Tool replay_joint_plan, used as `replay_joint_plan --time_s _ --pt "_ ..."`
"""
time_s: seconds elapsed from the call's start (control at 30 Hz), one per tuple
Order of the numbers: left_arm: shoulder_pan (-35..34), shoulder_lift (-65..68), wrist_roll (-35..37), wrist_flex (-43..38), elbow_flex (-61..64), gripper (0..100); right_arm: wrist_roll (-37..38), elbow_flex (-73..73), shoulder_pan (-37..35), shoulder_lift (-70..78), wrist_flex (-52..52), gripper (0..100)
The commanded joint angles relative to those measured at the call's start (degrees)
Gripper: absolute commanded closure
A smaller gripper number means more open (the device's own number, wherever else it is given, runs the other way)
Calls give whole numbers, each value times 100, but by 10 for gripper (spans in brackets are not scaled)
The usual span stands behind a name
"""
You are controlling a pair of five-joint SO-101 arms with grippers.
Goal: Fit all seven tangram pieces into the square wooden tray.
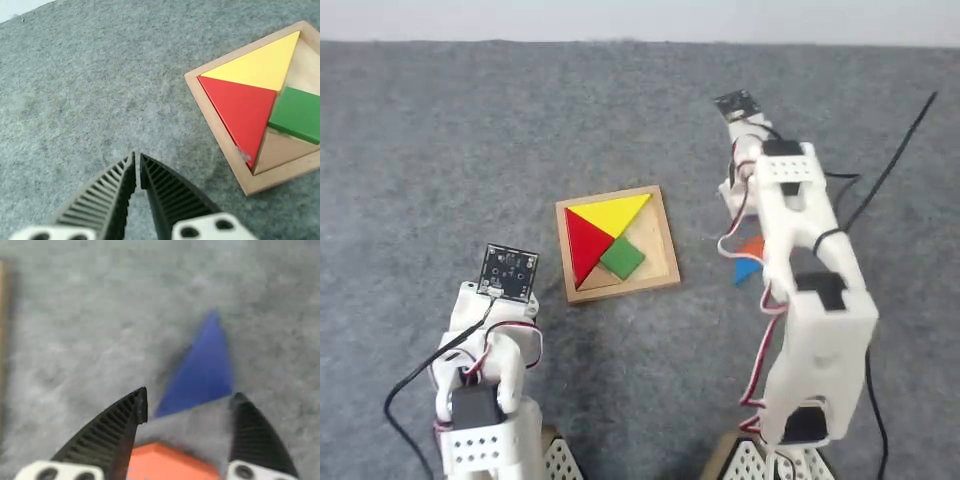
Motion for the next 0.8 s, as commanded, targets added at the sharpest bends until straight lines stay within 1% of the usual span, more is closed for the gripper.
replay_joint_plan --time_s 0.0,0.23,0.37,0.5,0.57,0.7,0.77 --pt "-26 -123 -53 -141 -22 986 18 -1336 189 488 470 682" --pt "-26 -123 -53 -149 -22 986 9 -3279 180 1842 1376 719" --pt "-35 -123 -53 -149 -22 986 9 -4273 154 2527 1877 779" --pt "-35 -123 -53 -149 -22 986 -9 -5240 154 2967 2712 831" --pt "-35 -123 -53 -149 -22 986 -141 -5714 145 3169 3090 817" --pt "-35 -123 -53 -149 -22 986 -457 -6523 171 3477 3732 717" --pt "-35 -123 -53 -149 -22 986 -484 -6822 145 3582 4031 701"
